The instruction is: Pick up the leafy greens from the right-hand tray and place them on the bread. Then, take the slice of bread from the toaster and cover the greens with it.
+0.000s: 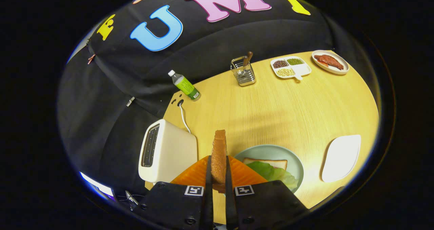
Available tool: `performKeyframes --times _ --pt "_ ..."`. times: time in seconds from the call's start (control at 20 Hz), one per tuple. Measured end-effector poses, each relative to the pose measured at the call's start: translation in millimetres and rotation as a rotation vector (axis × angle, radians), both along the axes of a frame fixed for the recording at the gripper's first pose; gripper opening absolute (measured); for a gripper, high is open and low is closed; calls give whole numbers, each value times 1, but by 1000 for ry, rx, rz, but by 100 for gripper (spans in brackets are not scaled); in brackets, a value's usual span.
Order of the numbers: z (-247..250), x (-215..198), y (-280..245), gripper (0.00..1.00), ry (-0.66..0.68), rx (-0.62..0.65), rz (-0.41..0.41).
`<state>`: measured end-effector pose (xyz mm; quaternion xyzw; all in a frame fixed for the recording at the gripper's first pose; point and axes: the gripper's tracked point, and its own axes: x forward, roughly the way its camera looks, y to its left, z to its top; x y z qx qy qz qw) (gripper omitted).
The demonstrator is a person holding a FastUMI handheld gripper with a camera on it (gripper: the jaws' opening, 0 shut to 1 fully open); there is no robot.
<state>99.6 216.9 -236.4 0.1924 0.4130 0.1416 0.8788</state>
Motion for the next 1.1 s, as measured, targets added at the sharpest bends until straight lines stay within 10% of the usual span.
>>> performKeyframes --times 0.85,1.1 --pt "-68 -21 -58 19 62 -37 -81" --pt "-86 -26 -87 59 70 -129 -128"
